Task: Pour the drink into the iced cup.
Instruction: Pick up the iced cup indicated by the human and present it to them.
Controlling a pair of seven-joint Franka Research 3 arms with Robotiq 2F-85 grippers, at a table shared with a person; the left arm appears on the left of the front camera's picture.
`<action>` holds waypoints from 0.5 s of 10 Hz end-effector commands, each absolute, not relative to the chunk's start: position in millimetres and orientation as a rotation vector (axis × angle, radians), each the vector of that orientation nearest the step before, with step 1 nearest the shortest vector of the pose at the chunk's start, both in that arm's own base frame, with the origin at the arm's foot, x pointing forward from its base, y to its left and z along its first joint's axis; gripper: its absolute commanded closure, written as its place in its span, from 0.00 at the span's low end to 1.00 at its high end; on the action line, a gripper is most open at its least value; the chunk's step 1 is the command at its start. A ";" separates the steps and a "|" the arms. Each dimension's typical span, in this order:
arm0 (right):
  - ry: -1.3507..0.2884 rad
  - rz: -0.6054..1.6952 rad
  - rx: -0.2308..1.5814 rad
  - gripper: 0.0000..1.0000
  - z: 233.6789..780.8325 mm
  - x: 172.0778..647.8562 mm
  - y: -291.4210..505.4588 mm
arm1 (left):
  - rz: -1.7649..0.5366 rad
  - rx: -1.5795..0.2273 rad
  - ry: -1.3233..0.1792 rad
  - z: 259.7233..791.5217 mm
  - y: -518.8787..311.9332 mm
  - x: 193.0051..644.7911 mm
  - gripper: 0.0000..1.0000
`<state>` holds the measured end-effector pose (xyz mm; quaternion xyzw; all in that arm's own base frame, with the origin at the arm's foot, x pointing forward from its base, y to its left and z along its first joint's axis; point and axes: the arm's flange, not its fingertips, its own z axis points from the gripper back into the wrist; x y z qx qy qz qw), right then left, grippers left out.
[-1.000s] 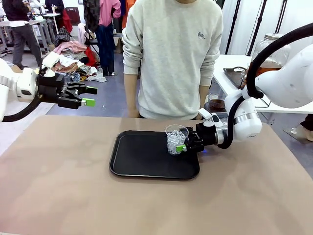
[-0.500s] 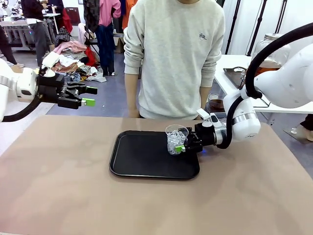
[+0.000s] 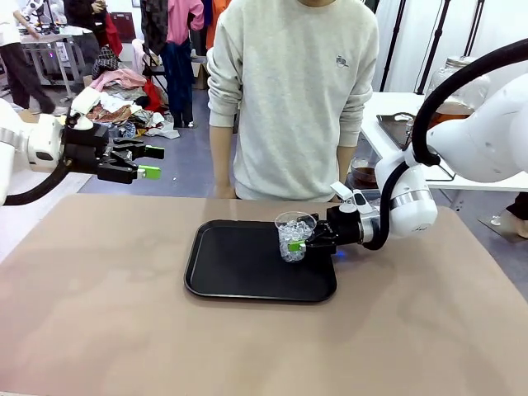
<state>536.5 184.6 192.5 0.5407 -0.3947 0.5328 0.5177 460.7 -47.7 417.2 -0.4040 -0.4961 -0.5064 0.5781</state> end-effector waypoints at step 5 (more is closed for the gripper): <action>-0.954 1.224 1.374 0.36 202.5 544.3 186.8 | -1.187 -0.943 -1.164 418.3 -47.5 459.9 0.00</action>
